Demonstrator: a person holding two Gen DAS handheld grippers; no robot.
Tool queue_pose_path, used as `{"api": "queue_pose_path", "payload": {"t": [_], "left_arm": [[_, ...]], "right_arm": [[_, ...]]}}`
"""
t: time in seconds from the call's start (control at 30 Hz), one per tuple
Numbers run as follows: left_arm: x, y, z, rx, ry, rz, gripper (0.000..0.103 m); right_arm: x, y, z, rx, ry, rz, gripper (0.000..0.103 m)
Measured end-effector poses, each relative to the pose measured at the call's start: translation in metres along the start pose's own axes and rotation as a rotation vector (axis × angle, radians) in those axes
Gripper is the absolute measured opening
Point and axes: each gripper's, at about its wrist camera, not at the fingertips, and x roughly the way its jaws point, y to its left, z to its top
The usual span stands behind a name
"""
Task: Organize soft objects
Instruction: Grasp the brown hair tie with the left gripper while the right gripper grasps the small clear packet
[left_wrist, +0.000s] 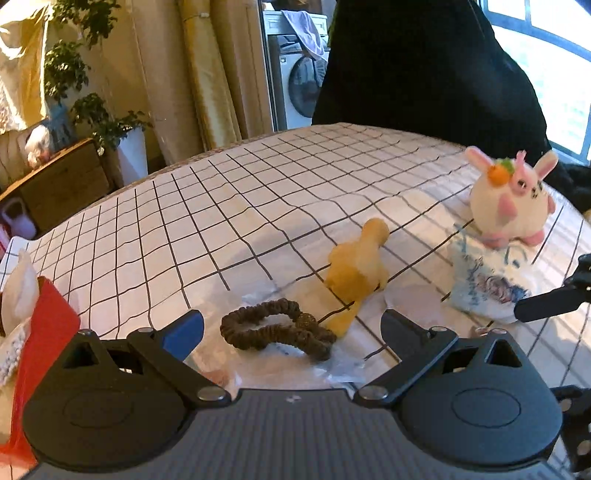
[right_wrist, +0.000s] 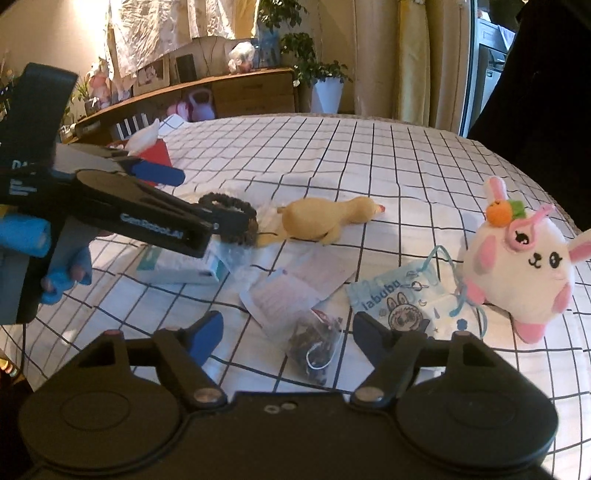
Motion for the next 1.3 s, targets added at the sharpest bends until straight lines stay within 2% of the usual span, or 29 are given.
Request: {"api": "queue_pose_path", "payload": {"t": [0.23,0.3,0.47,0.53,0.67,0.73,0.9,0.93,1.07,1.3], "left_arm": [[0.014,0.003,-0.002,0.003,0.011,-0.005,0.102],[0.017,0.005,-0.003,-0.002,0.01,-0.006,0.1],[0.021,0.007,-0.003,-0.005,0.007,0.002,0.083],[0.022,0.007,-0.004,-0.004,0.013,0.005,0.068],[0.022,0.01,-0.005,-0.018,0.008,0.005,0.058],[0.02,0.01,-0.004,-0.024,0.004,0.007,0.045],[0.017,0.011,-0.001,-0.049,0.004,0.005,0.027],[0.015,0.012,-0.001,-0.056,0.001,0.001,0.018],[0.011,0.016,0.001,-0.091,0.0,-0.015,0.01],[-0.004,0.02,0.005,-0.129,-0.023,-0.042,0.009]], "right_arm": [[0.01,-0.002,0.0,0.001,0.024,-0.004,0.067],[0.013,-0.003,-0.001,0.014,0.034,-0.001,0.061],[0.016,-0.002,-0.002,0.017,0.046,-0.015,0.051],[0.017,-0.002,-0.003,0.016,0.049,-0.021,0.048],[0.019,-0.002,-0.003,0.016,0.058,-0.029,0.042],[0.019,-0.002,-0.003,0.013,0.058,-0.037,0.039],[0.019,-0.004,-0.002,0.026,0.055,-0.055,0.025],[0.019,-0.004,-0.002,0.03,0.053,-0.056,0.024],[0.014,-0.005,-0.002,0.037,0.037,-0.066,0.013],[0.001,-0.005,-0.002,0.059,0.003,-0.074,0.009]]}}
